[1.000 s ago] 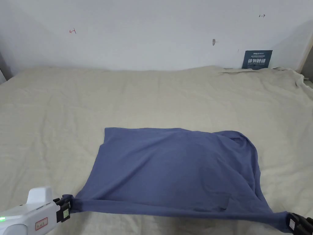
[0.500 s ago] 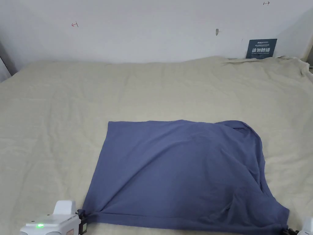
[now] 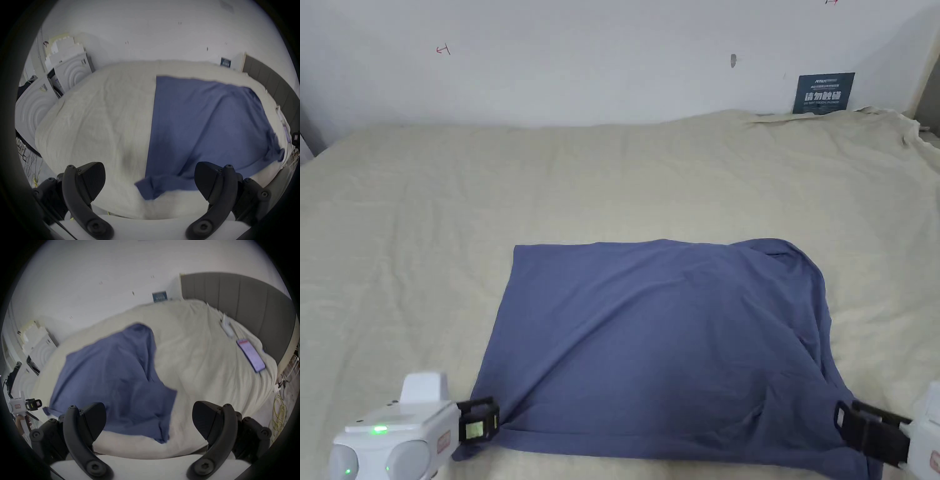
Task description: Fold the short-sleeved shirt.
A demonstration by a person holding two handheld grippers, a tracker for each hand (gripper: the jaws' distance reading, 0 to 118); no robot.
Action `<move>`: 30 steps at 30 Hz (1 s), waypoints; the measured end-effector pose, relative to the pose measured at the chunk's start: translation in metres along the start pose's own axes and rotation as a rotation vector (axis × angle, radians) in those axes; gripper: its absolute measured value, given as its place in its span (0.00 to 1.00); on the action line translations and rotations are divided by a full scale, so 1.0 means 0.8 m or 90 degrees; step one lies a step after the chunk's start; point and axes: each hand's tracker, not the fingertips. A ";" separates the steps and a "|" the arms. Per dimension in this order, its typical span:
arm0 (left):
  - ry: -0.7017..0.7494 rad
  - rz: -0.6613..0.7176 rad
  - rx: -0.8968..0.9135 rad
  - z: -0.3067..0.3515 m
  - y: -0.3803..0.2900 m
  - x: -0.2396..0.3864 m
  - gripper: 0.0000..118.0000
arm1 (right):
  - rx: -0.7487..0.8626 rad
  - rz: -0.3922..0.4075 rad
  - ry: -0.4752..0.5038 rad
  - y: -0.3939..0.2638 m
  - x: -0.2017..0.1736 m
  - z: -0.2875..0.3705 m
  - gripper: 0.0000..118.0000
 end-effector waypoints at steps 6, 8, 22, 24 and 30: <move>-0.010 -0.008 0.113 0.054 0.055 0.009 0.97 | 0.126 0.031 0.029 0.057 -0.030 0.056 0.91; -0.013 -0.012 0.138 0.063 0.068 0.012 0.97 | 0.157 0.044 0.030 0.067 -0.040 0.067 0.91; -0.109 -0.006 0.253 0.095 0.070 0.049 0.02 | 0.243 0.129 -0.009 0.068 -0.087 0.075 0.00; -0.134 0.005 0.247 0.095 0.069 0.049 0.00 | 0.243 0.138 -0.009 0.066 -0.091 0.076 0.00; -0.129 0.001 0.193 0.088 0.067 0.051 0.00 | 0.244 0.145 0.001 0.070 -0.079 0.065 0.00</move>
